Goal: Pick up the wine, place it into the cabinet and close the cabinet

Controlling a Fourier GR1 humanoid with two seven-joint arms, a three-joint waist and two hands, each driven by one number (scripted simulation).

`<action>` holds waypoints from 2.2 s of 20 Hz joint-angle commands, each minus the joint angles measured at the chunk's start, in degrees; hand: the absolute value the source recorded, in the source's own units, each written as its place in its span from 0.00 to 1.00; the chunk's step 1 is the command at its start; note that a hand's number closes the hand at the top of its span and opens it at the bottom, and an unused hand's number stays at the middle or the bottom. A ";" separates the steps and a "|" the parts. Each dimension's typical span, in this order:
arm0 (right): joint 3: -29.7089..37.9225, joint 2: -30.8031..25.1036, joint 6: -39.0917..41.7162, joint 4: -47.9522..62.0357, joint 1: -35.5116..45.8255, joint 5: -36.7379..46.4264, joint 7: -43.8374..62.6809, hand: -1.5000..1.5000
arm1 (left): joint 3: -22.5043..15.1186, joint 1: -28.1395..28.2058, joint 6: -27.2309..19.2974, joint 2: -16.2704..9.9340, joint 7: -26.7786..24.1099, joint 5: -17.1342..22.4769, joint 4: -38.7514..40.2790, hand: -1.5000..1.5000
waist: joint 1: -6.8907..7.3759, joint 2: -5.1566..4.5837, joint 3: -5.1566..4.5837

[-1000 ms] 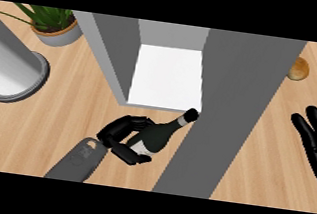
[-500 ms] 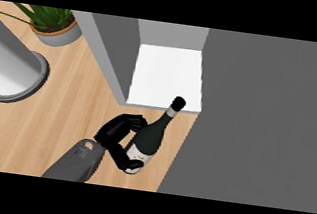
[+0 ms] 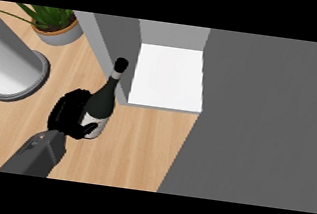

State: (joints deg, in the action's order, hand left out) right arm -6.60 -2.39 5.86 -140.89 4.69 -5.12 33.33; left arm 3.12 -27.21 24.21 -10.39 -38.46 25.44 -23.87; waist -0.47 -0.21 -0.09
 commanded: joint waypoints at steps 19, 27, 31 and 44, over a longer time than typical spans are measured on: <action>5.53 -1.49 1.29 -2.77 1.80 -7.11 4.55 0.00 | -4.66 5.52 -6.17 10.03 11.14 -0.68 -22.26 1.00 | 0.66 0.44 0.12; 6.53 -1.54 0.20 -2.79 3.07 -7.02 5.53 0.00 | -14.13 11.23 -17.30 10.34 19.53 8.14 -36.46 1.00 | 0.44 0.35 0.09; 4.36 -0.79 1.17 -0.57 2.14 -5.20 2.89 0.00 | -18.64 7.10 -24.64 10.37 16.85 13.28 -32.60 1.00 | 0.01 0.21 0.08; -0.60 0.86 -0.72 -4.94 1.80 -1.57 6.17 0.00 | -25.76 1.47 -26.96 10.39 7.05 18.13 -21.51 1.00 | -0.16 0.21 0.04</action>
State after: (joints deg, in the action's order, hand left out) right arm -3.10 -2.72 7.75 -139.58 5.65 -8.39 34.66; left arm -19.99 -24.34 -0.77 -0.02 -29.34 41.87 -45.86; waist -0.65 -0.05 -0.01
